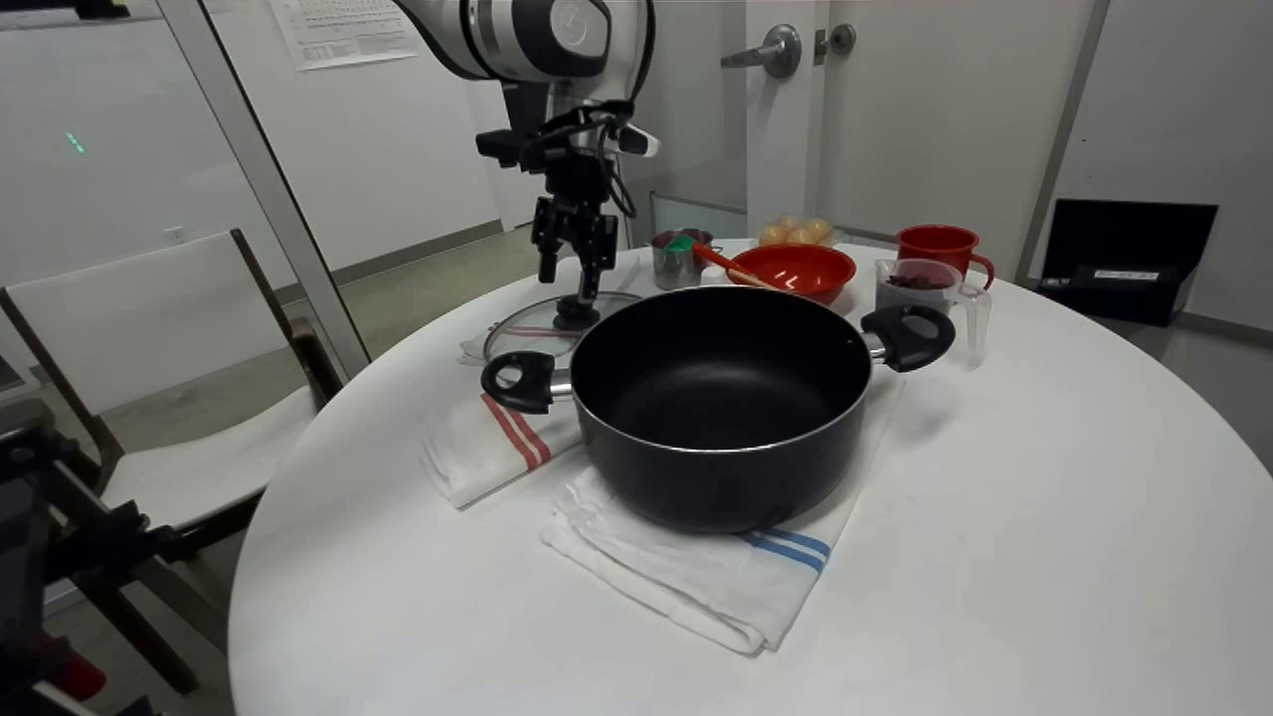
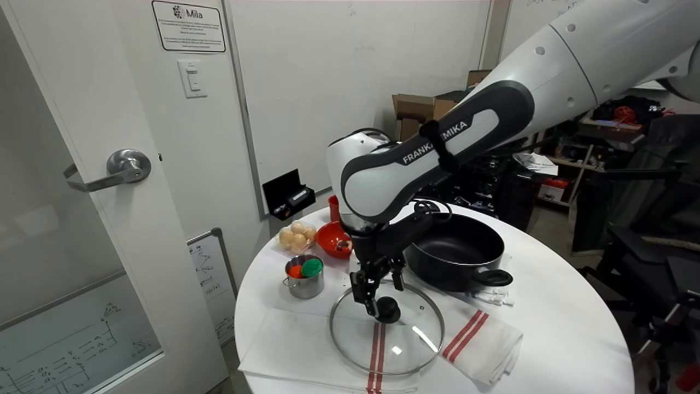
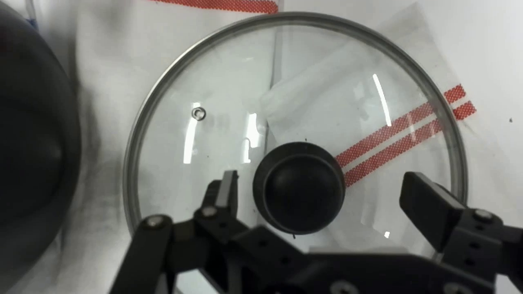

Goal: Take the lid on the pot and put it on the tea towels

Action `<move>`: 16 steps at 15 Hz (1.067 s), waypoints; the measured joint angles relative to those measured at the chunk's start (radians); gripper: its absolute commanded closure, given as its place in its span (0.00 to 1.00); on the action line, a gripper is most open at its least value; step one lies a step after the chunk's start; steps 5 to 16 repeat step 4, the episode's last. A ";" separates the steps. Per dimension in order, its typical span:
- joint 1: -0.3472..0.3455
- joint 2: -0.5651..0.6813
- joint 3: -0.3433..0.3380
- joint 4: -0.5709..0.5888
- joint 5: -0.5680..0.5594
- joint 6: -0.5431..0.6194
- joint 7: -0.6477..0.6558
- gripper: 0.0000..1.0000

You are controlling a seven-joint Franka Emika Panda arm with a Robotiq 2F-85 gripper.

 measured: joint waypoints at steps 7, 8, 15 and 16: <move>0.000 -0.128 0.000 -0.157 -0.011 0.018 -0.044 0.00; 0.000 -0.128 0.000 -0.157 -0.011 0.018 -0.044 0.00; 0.000 -0.128 0.000 -0.157 -0.011 0.018 -0.044 0.00; 0.000 -0.128 0.000 -0.157 -0.011 0.018 -0.044 0.00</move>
